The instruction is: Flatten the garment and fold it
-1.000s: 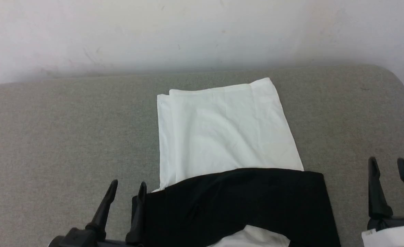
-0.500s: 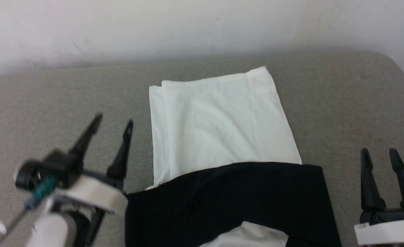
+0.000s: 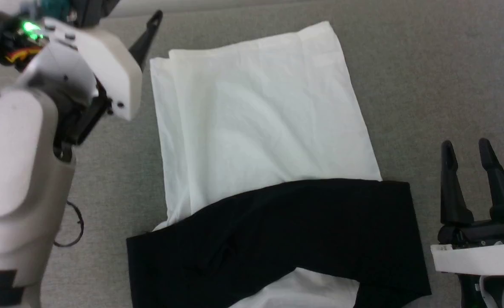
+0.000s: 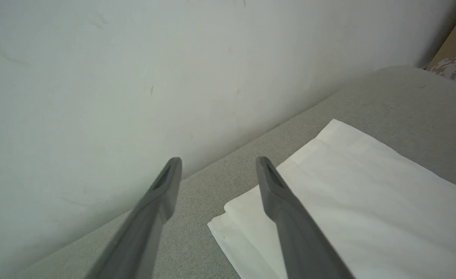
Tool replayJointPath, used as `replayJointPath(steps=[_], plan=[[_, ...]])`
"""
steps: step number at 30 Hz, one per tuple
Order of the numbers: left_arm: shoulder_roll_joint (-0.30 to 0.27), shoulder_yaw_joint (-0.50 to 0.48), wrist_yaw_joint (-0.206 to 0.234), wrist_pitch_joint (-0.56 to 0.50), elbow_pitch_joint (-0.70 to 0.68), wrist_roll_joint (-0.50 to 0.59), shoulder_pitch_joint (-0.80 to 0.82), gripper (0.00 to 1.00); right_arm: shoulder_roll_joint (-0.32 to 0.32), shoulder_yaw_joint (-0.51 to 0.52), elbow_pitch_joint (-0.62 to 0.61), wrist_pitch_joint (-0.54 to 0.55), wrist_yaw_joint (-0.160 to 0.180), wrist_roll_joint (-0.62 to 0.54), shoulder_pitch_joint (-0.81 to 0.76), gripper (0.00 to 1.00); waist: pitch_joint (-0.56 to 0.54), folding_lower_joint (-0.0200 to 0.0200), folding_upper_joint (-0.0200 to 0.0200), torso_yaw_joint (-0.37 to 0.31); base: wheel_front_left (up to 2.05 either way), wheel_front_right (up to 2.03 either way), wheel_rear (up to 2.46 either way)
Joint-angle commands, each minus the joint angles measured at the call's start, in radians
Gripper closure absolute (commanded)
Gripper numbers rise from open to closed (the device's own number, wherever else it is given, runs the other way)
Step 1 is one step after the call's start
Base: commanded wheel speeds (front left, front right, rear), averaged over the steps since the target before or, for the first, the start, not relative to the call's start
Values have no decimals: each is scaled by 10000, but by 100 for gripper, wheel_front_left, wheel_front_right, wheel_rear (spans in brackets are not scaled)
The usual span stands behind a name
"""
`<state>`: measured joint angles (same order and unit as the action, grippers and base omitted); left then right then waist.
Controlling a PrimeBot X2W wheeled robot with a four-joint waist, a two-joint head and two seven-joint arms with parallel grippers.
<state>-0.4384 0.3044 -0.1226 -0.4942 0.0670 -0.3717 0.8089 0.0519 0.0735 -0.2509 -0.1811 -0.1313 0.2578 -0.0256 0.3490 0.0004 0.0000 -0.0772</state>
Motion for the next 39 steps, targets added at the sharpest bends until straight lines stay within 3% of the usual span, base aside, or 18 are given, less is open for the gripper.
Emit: replayJointPath(steps=[1,9,21,22,23,24,31,33,39], plan=[[-78,100,-42,-289,276,-90,371,0,-16,-58,-43,-78,6,76,195,0,1061,-4,0,-446,0,0,0],[-377,363,37,-2199,1895,-585,1542,0,-16,-318,-5,-179,6,132,655,0,2060,-4,0,-827,0,0,0],[-599,191,800,-3963,2345,-1034,1159,0,-16,-303,109,-228,6,141,899,0,2590,-4,0,-1088,0,0,0],[-612,174,843,-4063,2349,-1084,1098,5,-16,-302,103,-223,6,139,924,0,2614,-4,0,-1093,0,0,0],[-613,174,839,-4121,2323,-1139,1047,57,-16,-295,95,-216,6,131,948,0,2631,-4,0,-1089,0,0,0],[-611,175,808,-4102,2271,-1182,1015,100,-16,-292,77,-203,6,112,966,0,2636,-4,0,-1076,0,0,0],[-474,83,633,-3291,2147,-1381,824,100,-16,-239,-361,119,6,-99,1356,0,2226,-4,0,-815,0,0,0],[-380,185,456,-2508,2107,-1303,726,100,-4,-104,-1021,746,6,-303,2158,0,1879,-4,0,-620,0,0,0],[134,578,215,-1322,2192,-1326,590,100,1542,-78,-2094,2855,6,-140,5339,0,1423,-4,0,7,0,0,0]])
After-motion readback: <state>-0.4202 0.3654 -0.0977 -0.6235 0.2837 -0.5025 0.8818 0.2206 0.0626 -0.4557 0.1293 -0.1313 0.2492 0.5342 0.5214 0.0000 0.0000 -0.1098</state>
